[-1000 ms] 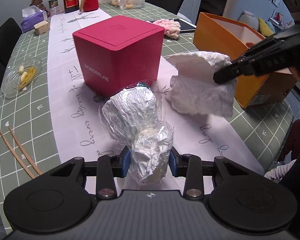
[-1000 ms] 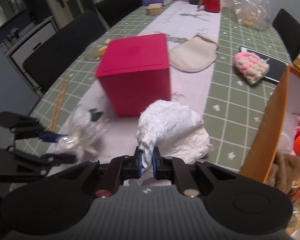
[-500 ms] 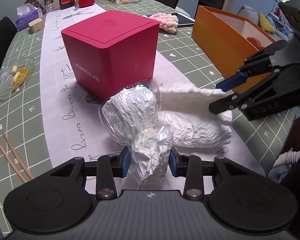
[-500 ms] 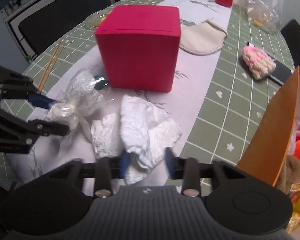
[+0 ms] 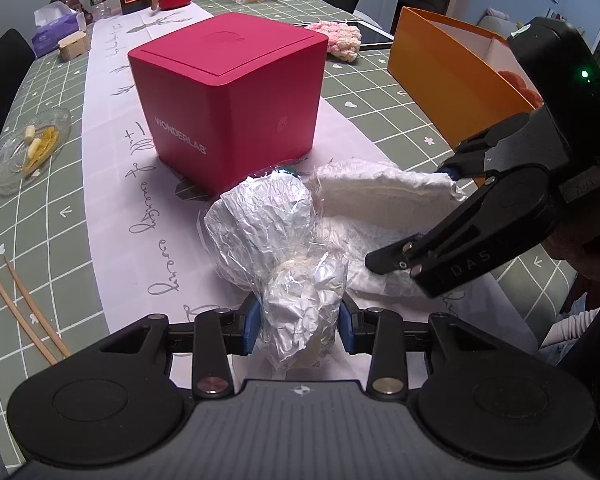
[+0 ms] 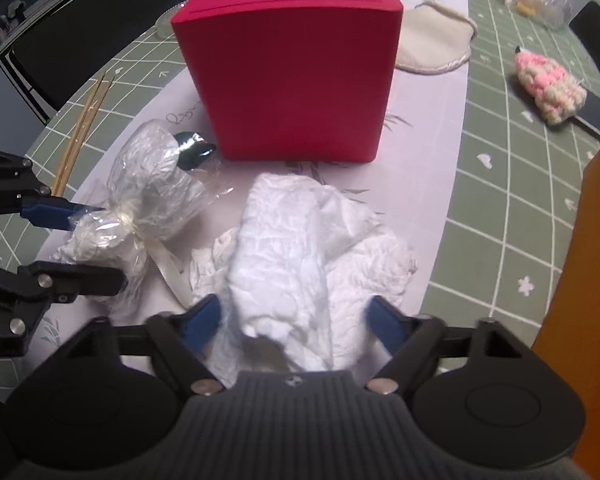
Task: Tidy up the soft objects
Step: 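Lift the foil bundle and white cloth and carry them over the orange box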
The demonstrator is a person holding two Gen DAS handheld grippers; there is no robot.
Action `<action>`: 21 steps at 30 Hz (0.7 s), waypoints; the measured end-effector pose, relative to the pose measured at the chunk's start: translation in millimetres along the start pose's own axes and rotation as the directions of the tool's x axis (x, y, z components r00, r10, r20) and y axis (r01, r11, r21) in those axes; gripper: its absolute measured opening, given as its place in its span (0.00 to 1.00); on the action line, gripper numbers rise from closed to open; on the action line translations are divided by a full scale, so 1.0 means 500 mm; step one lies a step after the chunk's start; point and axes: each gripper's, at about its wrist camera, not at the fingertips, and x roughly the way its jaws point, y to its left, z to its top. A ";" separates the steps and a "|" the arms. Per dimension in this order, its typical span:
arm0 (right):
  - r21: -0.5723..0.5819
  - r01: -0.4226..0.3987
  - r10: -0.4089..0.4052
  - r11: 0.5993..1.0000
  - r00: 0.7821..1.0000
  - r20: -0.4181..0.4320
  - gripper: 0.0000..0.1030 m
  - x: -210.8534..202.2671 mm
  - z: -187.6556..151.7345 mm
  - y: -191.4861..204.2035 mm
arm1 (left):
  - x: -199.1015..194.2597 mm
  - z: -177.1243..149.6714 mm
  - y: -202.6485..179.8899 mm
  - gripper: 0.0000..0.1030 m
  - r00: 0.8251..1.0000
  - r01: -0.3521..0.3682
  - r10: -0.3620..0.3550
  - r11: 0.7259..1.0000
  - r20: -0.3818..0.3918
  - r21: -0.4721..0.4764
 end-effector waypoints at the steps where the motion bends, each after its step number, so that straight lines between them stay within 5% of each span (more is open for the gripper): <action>1: -0.004 -0.007 0.007 1.000 1.000 0.006 0.48 -0.003 0.002 0.000 | 0.000 -0.001 0.002 0.42 1.000 0.001 -0.001 1.000 0.000 -0.002; 4: -0.006 -0.038 0.038 0.999 0.999 0.011 0.18 -0.021 0.008 0.005 | -0.003 -0.001 -0.001 0.42 1.000 0.005 -0.005 1.000 0.003 -0.002; 14: 0.030 -0.068 0.064 0.997 0.989 0.136 0.15 -0.134 0.002 -0.022 | -0.043 0.009 -0.003 0.42 0.998 0.036 -0.035 0.999 0.059 -0.011; 21: 0.075 -0.105 0.082 0.992 0.961 0.265 0.15 -0.234 0.007 -0.057 | -0.090 0.057 -0.035 0.42 0.990 0.063 -0.063 0.998 0.128 0.004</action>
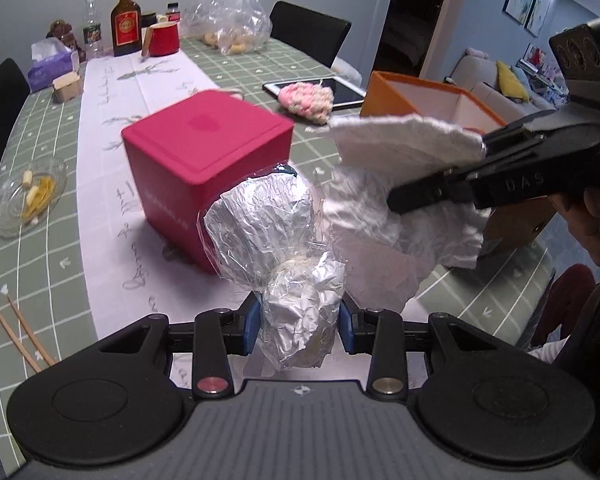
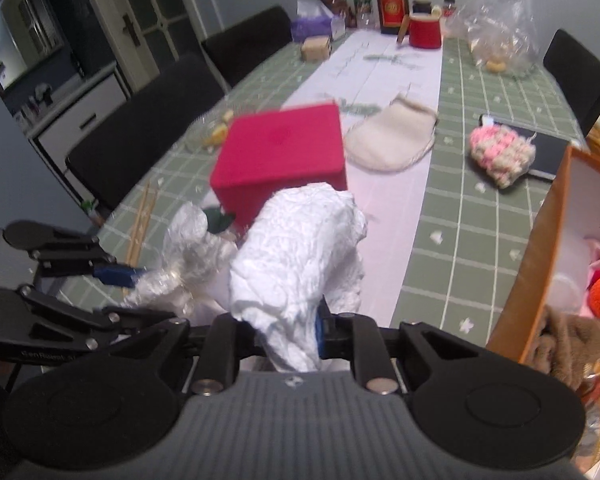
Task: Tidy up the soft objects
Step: 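Lift the foil bundle and white cloth and carry them over the orange box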
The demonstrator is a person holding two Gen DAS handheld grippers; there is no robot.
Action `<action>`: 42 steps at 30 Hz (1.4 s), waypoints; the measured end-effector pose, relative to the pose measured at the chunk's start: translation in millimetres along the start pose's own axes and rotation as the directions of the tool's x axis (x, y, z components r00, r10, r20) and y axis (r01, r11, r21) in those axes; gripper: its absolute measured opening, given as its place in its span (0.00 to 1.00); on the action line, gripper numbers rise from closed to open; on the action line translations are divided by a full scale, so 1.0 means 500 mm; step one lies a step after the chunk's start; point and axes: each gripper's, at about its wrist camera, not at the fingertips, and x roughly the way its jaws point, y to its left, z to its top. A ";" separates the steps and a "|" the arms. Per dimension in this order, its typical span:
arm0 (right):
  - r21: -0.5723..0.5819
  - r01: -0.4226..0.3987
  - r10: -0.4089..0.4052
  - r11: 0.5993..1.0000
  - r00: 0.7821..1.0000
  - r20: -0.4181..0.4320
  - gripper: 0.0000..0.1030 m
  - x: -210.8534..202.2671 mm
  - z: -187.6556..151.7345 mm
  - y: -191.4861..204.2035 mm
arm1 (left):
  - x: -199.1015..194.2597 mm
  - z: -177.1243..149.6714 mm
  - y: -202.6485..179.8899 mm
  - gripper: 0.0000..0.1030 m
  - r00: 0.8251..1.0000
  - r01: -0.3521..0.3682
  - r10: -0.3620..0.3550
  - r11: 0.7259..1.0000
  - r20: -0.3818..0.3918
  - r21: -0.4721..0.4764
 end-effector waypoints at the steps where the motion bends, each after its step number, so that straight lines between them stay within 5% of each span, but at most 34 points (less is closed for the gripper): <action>1: 0.003 -0.001 0.001 1.000 1.000 0.022 0.15 -0.014 0.008 -0.003 | 0.001 0.010 -0.010 0.42 1.000 0.000 0.000 1.000 0.000 0.017; 11: -0.016 0.065 -0.061 0.998 0.983 0.173 0.15 -0.139 0.077 -0.047 | 0.034 0.148 -0.117 0.42 0.998 -0.002 -0.005 0.993 0.057 0.114; 23: 0.157 0.112 -0.163 0.981 0.920 0.357 0.15 -0.290 0.091 -0.215 | 0.089 0.304 -0.263 0.42 0.988 0.059 -0.083 0.983 0.132 0.176; 32: 0.263 0.218 -0.301 0.940 0.892 0.338 0.15 -0.314 0.049 -0.325 | 0.185 0.364 -0.354 0.42 0.983 0.112 -0.138 0.973 0.122 0.204; 42: 0.346 0.290 -0.370 0.892 0.908 0.194 0.15 -0.233 0.013 -0.429 | 0.324 0.380 -0.400 0.42 0.992 0.095 -0.110 0.973 0.061 0.211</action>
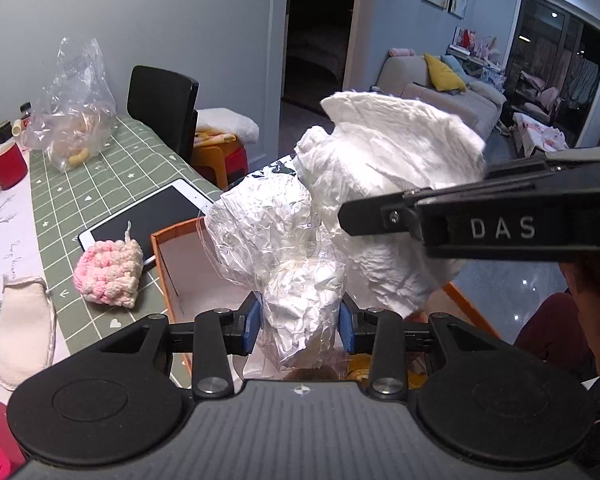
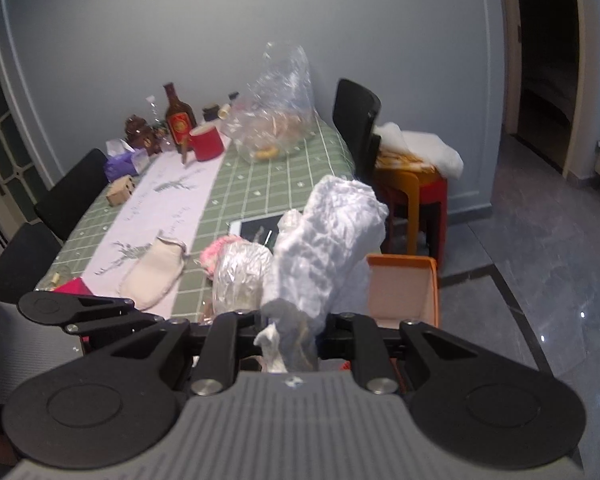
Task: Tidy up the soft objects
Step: 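Lift the foil bundle and white cloth and carry them over the orange box, then lower the white cloth and foil bundle into the box and open both tools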
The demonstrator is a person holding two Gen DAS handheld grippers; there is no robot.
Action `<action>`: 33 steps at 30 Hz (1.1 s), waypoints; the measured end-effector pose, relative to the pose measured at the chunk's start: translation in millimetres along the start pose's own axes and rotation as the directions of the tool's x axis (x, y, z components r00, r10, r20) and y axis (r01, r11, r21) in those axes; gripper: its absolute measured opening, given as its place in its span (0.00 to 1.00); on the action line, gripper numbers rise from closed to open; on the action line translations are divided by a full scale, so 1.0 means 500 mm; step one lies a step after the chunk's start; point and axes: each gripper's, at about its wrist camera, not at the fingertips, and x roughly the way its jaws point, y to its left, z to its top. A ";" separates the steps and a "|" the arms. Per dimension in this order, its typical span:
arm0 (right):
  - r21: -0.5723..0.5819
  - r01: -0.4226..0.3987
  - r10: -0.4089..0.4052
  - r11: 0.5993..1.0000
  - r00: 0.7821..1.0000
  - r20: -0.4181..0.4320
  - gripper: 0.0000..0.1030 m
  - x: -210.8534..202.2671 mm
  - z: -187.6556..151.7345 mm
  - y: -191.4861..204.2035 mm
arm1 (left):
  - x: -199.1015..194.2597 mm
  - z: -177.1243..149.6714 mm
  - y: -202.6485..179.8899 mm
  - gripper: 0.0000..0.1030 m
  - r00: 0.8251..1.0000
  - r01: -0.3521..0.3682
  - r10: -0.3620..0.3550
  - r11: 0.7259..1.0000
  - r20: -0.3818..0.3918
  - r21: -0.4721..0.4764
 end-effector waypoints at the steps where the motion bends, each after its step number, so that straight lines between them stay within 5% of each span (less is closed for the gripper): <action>1: 0.008 0.005 -0.005 1.000 1.000 -0.014 0.15 0.010 -0.004 -0.007 | 0.009 -0.001 -0.001 0.43 1.000 -0.005 0.005 1.000 -0.009 -0.004; 18: 0.049 0.042 -0.033 0.998 0.986 -0.161 0.16 0.123 -0.042 -0.053 | 0.098 -0.020 -0.026 0.46 0.981 -0.105 0.110 0.994 -0.160 0.037; 24: 0.051 0.114 -0.101 0.992 0.972 -0.214 0.28 0.157 -0.063 -0.069 | 0.101 -0.024 -0.034 0.54 0.973 -0.140 0.149 0.988 -0.174 0.062; 33: 0.103 0.139 -0.123 0.985 0.980 -0.154 0.29 0.127 -0.051 -0.083 | 0.054 -0.006 -0.020 0.69 0.983 -0.128 0.131 0.991 -0.126 0.028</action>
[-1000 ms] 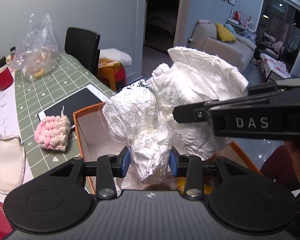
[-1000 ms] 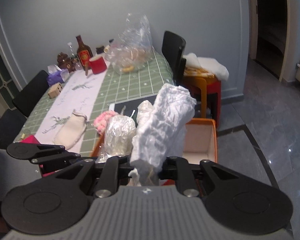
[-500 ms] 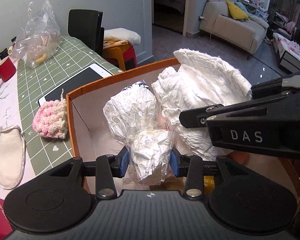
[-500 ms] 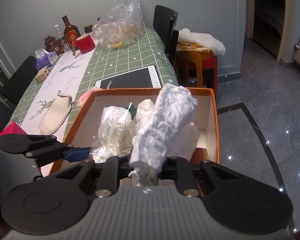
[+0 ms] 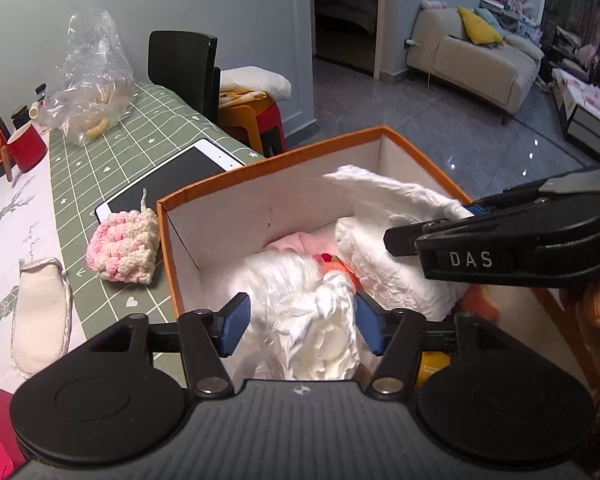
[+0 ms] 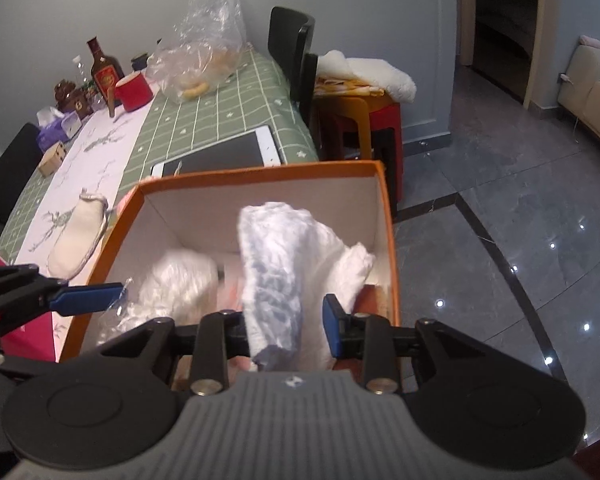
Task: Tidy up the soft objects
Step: 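Lower the white cloth and foil bundle into the box and open both tools, then withdraw both tools from the box and move over the table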
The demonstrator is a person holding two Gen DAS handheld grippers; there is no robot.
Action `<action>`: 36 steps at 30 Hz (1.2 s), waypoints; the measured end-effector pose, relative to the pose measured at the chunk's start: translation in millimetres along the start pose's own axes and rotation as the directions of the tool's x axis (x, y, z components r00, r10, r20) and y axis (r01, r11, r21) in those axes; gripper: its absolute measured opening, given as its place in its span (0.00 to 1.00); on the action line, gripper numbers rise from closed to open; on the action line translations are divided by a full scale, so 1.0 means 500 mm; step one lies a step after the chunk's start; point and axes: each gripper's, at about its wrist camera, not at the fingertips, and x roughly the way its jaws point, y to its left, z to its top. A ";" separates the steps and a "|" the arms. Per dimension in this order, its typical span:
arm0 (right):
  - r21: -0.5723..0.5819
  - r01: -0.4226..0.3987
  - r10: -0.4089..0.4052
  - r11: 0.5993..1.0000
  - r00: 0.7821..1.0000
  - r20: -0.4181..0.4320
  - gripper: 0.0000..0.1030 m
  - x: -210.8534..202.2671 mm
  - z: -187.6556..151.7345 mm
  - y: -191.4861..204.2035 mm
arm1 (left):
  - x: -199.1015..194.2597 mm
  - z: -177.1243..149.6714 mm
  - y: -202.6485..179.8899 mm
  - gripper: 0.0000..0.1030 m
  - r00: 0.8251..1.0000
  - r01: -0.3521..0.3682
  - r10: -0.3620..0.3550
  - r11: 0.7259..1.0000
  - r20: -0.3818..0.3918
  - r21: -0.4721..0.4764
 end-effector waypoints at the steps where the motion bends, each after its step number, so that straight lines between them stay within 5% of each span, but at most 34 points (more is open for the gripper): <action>1: 0.001 0.005 -0.005 1.000 1.000 0.007 0.30 -0.004 0.000 0.000 | -0.005 0.001 0.003 0.69 1.000 0.002 -0.002 1.000 0.007 -0.008; 9: 0.030 -0.004 0.002 1.000 0.998 0.061 0.36 -0.038 0.000 -0.002 | -0.032 0.004 0.010 0.70 0.999 0.006 -0.005 1.000 0.046 -0.022; 17: 0.047 -0.019 0.015 0.999 0.996 0.089 0.39 -0.058 0.000 0.001 | -0.053 0.007 0.023 0.85 0.993 -0.032 0.041 0.996 0.113 -0.081; 26: 0.150 -0.183 0.161 0.972 0.976 0.147 0.48 -0.073 0.008 -0.018 | -0.059 -0.009 0.042 0.85 0.993 -0.026 0.037 0.995 0.112 -0.098; 36: 0.090 -0.128 0.117 0.988 0.987 0.112 0.48 -0.063 0.000 0.021 | -0.100 -0.021 0.077 0.85 0.989 -0.040 0.056 0.992 0.136 -0.120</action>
